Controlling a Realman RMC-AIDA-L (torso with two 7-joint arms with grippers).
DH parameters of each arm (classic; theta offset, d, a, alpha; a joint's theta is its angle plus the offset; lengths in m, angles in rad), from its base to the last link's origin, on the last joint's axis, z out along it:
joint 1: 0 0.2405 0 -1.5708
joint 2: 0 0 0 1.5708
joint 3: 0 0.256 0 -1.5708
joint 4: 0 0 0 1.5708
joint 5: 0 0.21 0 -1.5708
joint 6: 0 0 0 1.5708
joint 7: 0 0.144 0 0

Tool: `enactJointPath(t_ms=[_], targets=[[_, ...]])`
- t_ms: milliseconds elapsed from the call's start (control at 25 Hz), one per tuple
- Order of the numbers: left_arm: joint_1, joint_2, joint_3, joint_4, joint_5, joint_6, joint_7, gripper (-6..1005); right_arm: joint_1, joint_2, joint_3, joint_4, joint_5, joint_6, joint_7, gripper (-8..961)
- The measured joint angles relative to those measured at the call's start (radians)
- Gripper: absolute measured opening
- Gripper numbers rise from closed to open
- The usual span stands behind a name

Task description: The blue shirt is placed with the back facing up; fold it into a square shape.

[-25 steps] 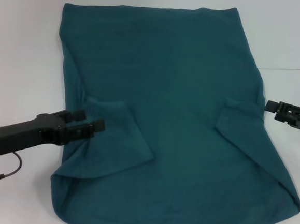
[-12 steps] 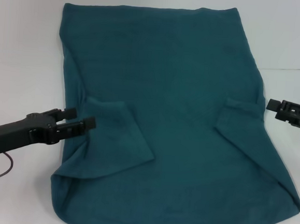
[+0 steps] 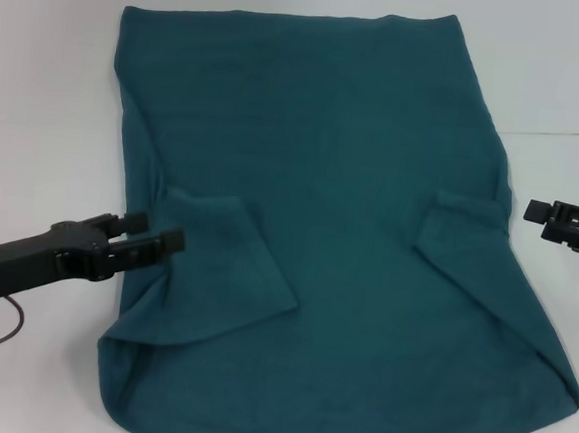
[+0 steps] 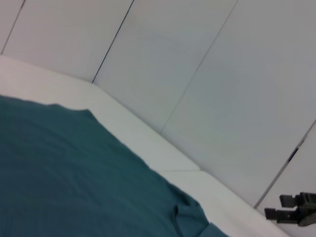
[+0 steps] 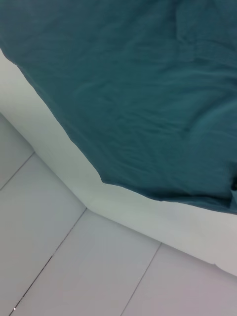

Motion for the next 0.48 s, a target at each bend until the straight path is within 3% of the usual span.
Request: enactJointPath(t_ms=[480], targets=[[0.065, 0.007, -0.018, 0.104, 0.120, 0.038, -0.135, 875, 0.025, 0.012, -0.004, 0.001, 0.000, -0.005, -0.006, 700]])
